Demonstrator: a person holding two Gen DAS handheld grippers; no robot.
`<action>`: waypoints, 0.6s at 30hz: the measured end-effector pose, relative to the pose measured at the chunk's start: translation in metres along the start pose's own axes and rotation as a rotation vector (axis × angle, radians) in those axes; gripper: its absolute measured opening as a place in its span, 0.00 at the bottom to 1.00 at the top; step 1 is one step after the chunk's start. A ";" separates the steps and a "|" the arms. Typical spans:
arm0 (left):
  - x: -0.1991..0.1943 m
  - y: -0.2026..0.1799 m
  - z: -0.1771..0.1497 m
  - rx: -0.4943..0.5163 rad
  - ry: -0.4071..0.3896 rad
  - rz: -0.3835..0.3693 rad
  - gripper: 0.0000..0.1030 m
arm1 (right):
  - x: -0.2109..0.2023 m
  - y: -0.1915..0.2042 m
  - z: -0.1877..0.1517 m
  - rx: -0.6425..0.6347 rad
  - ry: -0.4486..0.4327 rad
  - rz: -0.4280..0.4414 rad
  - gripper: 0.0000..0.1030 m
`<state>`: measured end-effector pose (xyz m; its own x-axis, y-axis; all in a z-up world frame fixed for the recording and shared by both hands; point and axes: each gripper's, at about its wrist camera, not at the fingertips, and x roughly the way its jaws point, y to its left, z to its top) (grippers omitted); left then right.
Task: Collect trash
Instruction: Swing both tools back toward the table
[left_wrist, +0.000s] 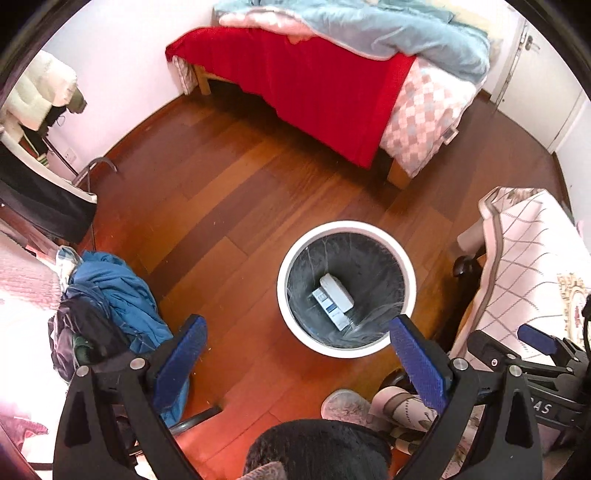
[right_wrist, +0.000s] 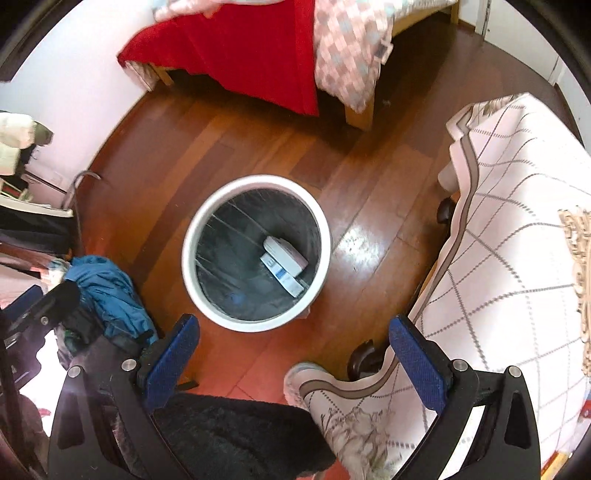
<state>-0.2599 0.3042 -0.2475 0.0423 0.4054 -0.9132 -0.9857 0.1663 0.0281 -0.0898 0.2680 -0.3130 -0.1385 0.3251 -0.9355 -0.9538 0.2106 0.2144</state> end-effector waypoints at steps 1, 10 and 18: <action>-0.007 -0.001 -0.001 0.001 -0.014 0.001 0.98 | -0.011 0.001 -0.001 0.001 -0.016 0.007 1.00; -0.079 -0.010 -0.019 0.010 -0.127 -0.006 0.98 | -0.098 0.000 -0.026 -0.010 -0.152 0.080 1.00; -0.134 -0.049 -0.041 0.078 -0.251 0.000 0.98 | -0.173 -0.037 -0.070 0.084 -0.290 0.257 1.00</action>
<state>-0.2242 0.2043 -0.1431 0.0912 0.6138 -0.7842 -0.9706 0.2310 0.0680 -0.0489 0.1394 -0.1792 -0.2775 0.6212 -0.7329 -0.8710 0.1593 0.4648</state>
